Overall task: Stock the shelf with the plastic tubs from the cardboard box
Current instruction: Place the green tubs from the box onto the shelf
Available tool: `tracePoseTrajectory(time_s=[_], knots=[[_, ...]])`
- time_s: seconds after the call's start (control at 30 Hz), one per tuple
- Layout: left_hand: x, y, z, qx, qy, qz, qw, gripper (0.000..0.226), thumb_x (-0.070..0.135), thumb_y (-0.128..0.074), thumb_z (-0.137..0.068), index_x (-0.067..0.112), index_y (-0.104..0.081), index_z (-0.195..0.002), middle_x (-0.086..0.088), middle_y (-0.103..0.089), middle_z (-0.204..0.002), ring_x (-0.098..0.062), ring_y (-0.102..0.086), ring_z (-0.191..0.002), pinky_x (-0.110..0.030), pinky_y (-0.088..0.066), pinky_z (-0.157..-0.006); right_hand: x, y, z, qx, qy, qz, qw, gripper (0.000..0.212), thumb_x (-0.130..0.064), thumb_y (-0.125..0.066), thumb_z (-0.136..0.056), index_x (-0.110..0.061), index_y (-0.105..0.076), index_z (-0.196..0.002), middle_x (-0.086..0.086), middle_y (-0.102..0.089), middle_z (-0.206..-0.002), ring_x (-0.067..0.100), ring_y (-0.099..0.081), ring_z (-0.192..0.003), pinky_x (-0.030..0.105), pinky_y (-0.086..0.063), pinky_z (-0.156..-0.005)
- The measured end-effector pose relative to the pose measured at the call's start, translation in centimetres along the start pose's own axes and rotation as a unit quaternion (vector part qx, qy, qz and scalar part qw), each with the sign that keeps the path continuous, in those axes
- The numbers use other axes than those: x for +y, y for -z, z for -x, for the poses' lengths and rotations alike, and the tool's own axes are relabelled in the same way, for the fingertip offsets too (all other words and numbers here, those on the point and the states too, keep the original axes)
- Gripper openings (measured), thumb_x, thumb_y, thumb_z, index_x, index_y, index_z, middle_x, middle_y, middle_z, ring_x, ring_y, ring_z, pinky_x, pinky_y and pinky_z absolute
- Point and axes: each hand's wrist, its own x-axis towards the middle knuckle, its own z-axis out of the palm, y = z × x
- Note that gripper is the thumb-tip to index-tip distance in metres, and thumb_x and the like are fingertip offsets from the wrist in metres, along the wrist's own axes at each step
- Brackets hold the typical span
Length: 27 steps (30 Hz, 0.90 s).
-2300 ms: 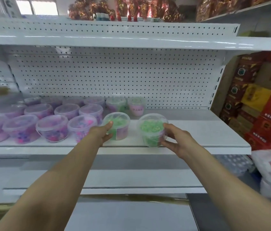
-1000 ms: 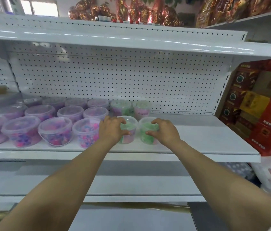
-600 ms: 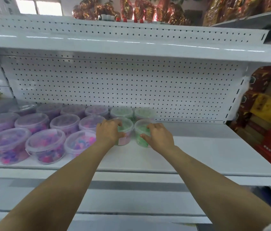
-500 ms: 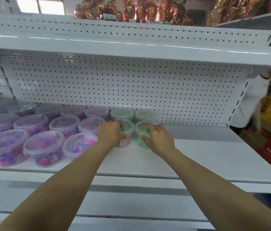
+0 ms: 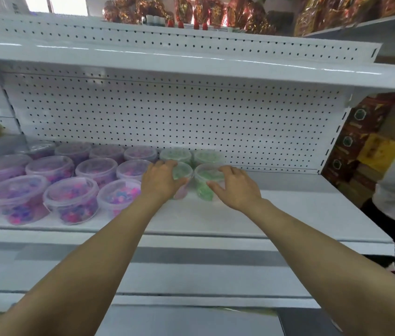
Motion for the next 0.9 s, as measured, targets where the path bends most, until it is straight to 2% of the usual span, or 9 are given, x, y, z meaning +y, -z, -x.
tracePoseTrajectory(time_s=[0.1, 0.23, 0.57, 0.77, 0.83, 0.9], knots=[[1.3, 1.2, 3.5, 0.003, -0.003, 0.024, 1.0, 0.062, 0.061, -0.058, -0.084, 0.022, -0.053, -0.131, -0.012, -0.059, -0.127, -0.035, -0.047, -0.122, -0.042, -0.043, -0.096, -0.3, 2.3, 3.5, -0.008, -0.02, -0.021, 1.0, 0.065, -0.064, -0.038, -0.095, -0.025, -0.036, -0.146, 0.004, -0.044, -0.15, 0.027, -0.037, -0.138, 0.043, -0.04, -0.103], [3.3, 3.1, 9.6, 0.005, -0.026, 0.065, 0.998, 0.061, 0.059, -0.057, -0.085, 0.022, -0.053, -0.133, -0.009, -0.059, -0.13, -0.032, -0.05, -0.123, -0.042, -0.045, -0.098, -0.2, 5.1, 9.6, 0.006, -0.047, -0.038, 0.998, 0.069, -0.066, -0.04, -0.094, -0.022, -0.036, -0.147, 0.004, -0.044, -0.151, 0.028, -0.044, -0.134, 0.042, -0.042, -0.102], [9.0, 4.0, 25.2, -0.072, -0.066, 0.105, 0.99, 0.058, 0.058, -0.057, -0.086, 0.023, -0.051, -0.133, -0.008, -0.052, -0.133, -0.031, -0.044, -0.124, -0.041, -0.042, -0.099, 1.8, 10.7, 28.0, -0.011, -0.137, -0.022, 0.99, 0.067, -0.063, -0.043, -0.094, -0.02, -0.039, -0.144, 0.01, -0.049, -0.143, 0.031, -0.054, -0.122, 0.04, -0.045, -0.093], [14.7, 3.2, 30.5, -0.1, -0.105, 0.113, 0.983, 0.058, 0.058, -0.058, -0.085, 0.023, -0.052, -0.13, -0.007, -0.054, -0.128, -0.029, -0.047, -0.121, -0.041, -0.045, -0.095, 5.3, 13.1, 35.6, 0.003, -0.178, -0.016, 0.984, 0.063, -0.061, -0.046, -0.094, -0.017, -0.044, -0.139, 0.009, -0.053, -0.139, 0.03, -0.052, -0.122, 0.032, -0.037, -0.082], [16.9, 2.3, 31.4, -0.107, -0.114, 0.113, 0.981, 0.056, 0.057, -0.059, -0.085, 0.023, -0.053, -0.13, -0.008, -0.055, -0.128, -0.03, -0.048, -0.121, -0.04, -0.045, -0.095, 7.1, 13.7, 37.1, 0.001, -0.189, -0.019, 0.982, 0.063, -0.059, -0.048, -0.094, -0.015, -0.044, -0.139, 0.011, -0.052, -0.141, 0.03, -0.051, -0.124, 0.033, -0.038, -0.084], [19.0, 1.1, 32.0, -0.114, -0.119, 0.111, 0.98, 0.055, 0.056, -0.059, -0.085, 0.024, -0.053, -0.129, -0.008, -0.055, -0.129, -0.03, -0.048, -0.122, -0.041, -0.045, -0.096, 9.0, 14.2, 38.4, -0.006, -0.202, -0.032, 0.979, 0.065, -0.059, -0.048, -0.093, -0.017, -0.043, -0.143, 0.01, -0.05, -0.145, 0.031, -0.05, -0.128, 0.035, -0.042, -0.093]])
